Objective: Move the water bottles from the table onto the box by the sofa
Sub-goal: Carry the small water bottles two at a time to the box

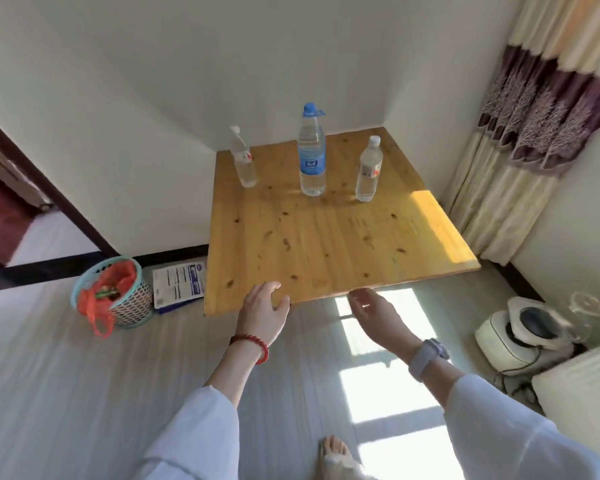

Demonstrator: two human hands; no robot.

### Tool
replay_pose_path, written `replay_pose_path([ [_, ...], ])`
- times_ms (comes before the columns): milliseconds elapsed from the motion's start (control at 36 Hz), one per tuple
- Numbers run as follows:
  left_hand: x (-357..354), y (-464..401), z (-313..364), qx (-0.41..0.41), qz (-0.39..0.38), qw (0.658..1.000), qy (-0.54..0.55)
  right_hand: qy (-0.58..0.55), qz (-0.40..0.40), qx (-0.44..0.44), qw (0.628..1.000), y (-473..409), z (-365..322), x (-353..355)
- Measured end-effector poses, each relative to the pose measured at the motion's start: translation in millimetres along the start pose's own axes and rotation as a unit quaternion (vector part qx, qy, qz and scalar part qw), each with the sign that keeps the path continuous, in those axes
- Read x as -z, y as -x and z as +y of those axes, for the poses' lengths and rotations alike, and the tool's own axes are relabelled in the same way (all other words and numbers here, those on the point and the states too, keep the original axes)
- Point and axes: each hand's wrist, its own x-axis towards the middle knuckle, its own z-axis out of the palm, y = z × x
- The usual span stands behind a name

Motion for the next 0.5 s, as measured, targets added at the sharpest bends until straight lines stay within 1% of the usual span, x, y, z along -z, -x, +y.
replay_pose_path([
  [83, 6.2, -66.7, 6.8, -0.016, 0.001, 1.000, -0.007, -0.003, 0.027, -0.027, 0.999, -63.6, -15.5, 6.0],
  [194, 4.6, -145.7, 13.3, -0.037, -0.010, 0.999, -0.005, -0.023, 0.070, -0.042, 0.996, -139.9, -26.8, 14.4],
  [417, -19.2, -286.1, 23.0, -0.093, -0.073, 0.993, -0.021, -0.036, 0.146, -0.116, 0.982, -275.7, -25.4, 34.9],
  [500, -31.1, -324.0, 22.0, -0.101, -0.096, 0.990, -0.024, -0.042, 0.157, -0.149, 0.975, -317.0, -23.0, 39.4],
])
